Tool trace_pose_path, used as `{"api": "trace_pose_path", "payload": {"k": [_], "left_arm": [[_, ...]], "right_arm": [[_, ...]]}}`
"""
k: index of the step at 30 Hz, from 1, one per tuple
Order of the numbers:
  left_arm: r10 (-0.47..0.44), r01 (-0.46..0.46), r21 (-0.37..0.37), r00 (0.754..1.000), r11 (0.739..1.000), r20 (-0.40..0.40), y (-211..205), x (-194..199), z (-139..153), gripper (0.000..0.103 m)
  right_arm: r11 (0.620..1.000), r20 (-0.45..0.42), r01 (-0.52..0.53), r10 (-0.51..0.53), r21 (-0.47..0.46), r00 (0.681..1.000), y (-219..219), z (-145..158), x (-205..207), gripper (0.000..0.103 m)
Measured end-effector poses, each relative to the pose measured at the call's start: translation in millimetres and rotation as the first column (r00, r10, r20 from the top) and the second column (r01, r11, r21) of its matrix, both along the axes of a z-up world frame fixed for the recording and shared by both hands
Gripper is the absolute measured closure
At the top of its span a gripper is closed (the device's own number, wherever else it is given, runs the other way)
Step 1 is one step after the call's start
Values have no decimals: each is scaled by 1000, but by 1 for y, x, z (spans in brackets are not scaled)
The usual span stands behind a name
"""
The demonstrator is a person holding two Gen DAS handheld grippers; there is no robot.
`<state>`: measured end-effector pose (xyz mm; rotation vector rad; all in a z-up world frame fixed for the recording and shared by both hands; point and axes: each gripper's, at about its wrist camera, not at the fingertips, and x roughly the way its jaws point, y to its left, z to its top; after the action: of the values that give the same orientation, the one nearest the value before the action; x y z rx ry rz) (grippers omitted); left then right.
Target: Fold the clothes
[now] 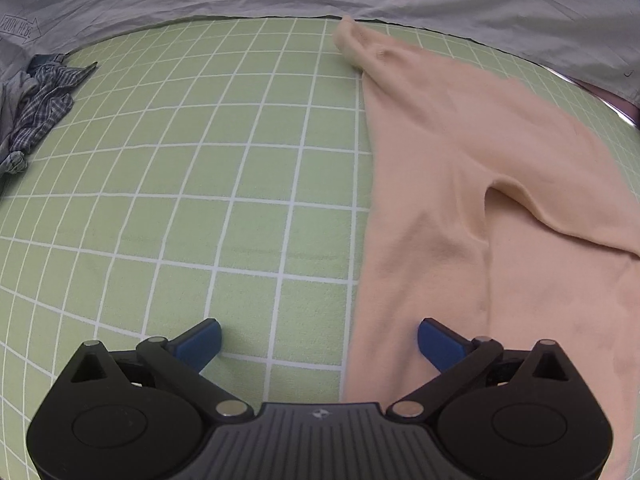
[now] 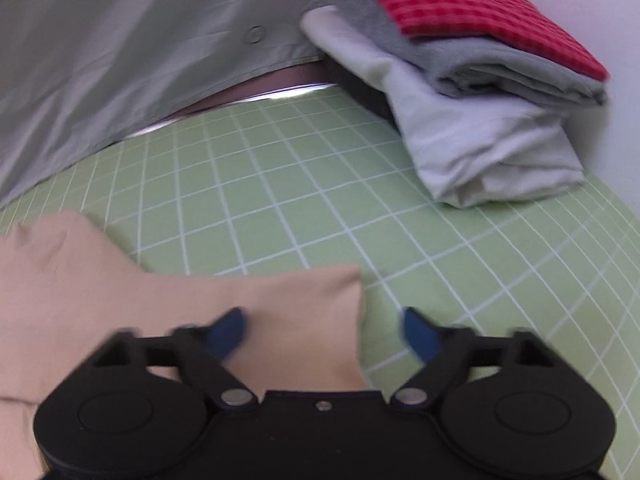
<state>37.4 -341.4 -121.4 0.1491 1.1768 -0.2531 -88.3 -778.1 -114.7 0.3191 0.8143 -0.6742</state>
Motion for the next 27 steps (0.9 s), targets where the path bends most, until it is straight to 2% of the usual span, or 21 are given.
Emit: {"api": "trace_pose_path", "payload": {"k": [1, 2, 3, 4, 9, 14, 17, 21, 27], "left_arm": [[-1, 1, 0, 1000, 1000, -1, 0, 0, 0, 0], [-2, 2, -1, 1000, 1000, -2, 0, 0, 0, 0], [-2, 2, -1, 1000, 1000, -3, 0, 0, 0, 0], [2, -2, -5, 1000, 1000, -6, 1, 0, 1, 0], [0, 0, -40, 1000, 999, 15, 6, -4, 12, 0], [-22, 29, -97, 997, 995, 74, 18, -20, 35, 0], [-37, 47, -119, 996, 992, 83, 30, -32, 44, 0], [-74, 84, -103, 992, 991, 99, 47, -51, 50, 0], [-75, 86, -103, 992, 991, 105, 90, -77, 58, 0]], "right_arm": [[1000, 15, -7, 7, 15, 1000, 1, 1, 0, 55], [999, 32, -14, 13, 31, 999, 2, 3, 0, 66], [999, 48, -17, 15, 40, 999, 3, 7, -1, 91], [999, 60, -24, 22, 27, 998, 6, 12, -3, 100], [991, 186, -125, 130, -39, 974, 33, 58, -22, 100], [966, 282, -247, 257, -72, 924, 83, 96, -37, 100], [947, 293, -309, 320, -85, 901, 121, 106, -44, 100], [924, 306, -376, 377, -63, 874, 169, 111, -55, 100], [907, 300, -420, 407, -21, 863, 232, 107, -75, 100]]}}
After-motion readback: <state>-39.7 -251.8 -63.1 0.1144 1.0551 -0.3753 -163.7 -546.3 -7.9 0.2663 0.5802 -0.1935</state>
